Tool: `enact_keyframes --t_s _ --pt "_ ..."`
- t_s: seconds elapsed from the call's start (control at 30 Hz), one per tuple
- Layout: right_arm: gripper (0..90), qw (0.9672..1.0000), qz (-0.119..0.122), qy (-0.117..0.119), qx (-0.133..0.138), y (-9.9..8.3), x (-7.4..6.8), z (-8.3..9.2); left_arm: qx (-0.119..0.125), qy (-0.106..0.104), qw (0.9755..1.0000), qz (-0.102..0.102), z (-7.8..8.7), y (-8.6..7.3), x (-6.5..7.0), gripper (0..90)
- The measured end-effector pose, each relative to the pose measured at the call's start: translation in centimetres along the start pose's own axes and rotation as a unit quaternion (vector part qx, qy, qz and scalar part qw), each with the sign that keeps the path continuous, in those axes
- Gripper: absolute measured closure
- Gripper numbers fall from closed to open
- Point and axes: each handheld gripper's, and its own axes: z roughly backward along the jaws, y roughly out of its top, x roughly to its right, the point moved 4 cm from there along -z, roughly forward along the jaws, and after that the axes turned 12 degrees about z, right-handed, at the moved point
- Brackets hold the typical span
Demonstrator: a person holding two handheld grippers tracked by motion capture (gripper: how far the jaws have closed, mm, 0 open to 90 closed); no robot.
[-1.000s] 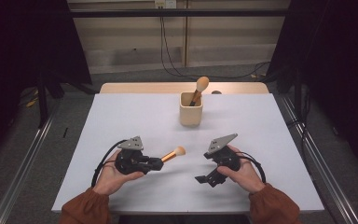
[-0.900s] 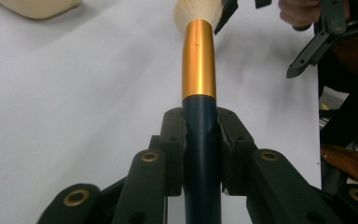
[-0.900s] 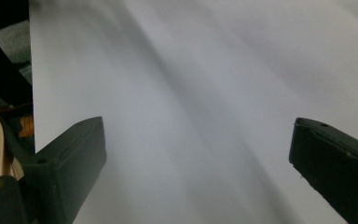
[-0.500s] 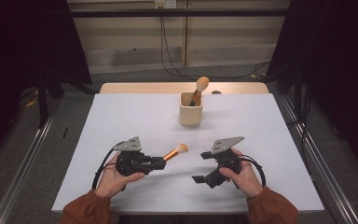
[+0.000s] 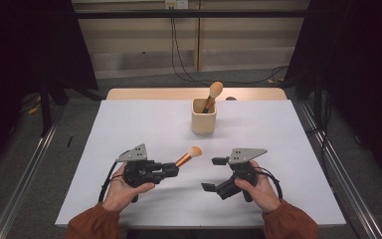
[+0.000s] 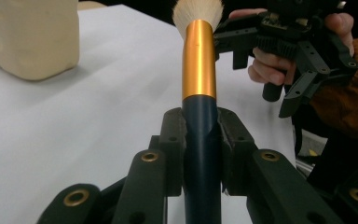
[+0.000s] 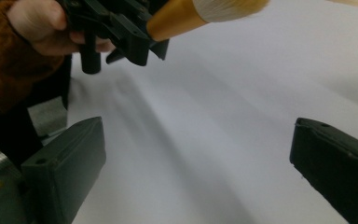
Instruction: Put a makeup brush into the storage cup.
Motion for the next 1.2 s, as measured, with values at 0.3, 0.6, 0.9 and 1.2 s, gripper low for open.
enact_keyframes --t_s 0.3,0.6,0.9,1.2 --pt "2.8 0.9989 -0.009 0.004 0.046 0.9 -0.3 0.1 0.021 0.004 0.9997 -0.014 -0.1 0.5 0.5 74.4" --pt "1.1 0.9958 -0.008 0.0 0.091 1.9 -0.4 0.8 0.044 -0.012 0.9985 -0.029 -0.8 1.7 1.4 74.5" --pt "0.2 0.9926 0.001 0.01 0.121 2.7 -0.8 1.1 0.054 -0.033 0.9972 -0.039 -1.6 2.4 2.2 74.5" --pt "0.7 0.9868 -0.007 0.007 0.162 4.0 -0.9 0.9 0.077 -0.041 0.9952 -0.045 -1.6 3.3 2.5 74.4"
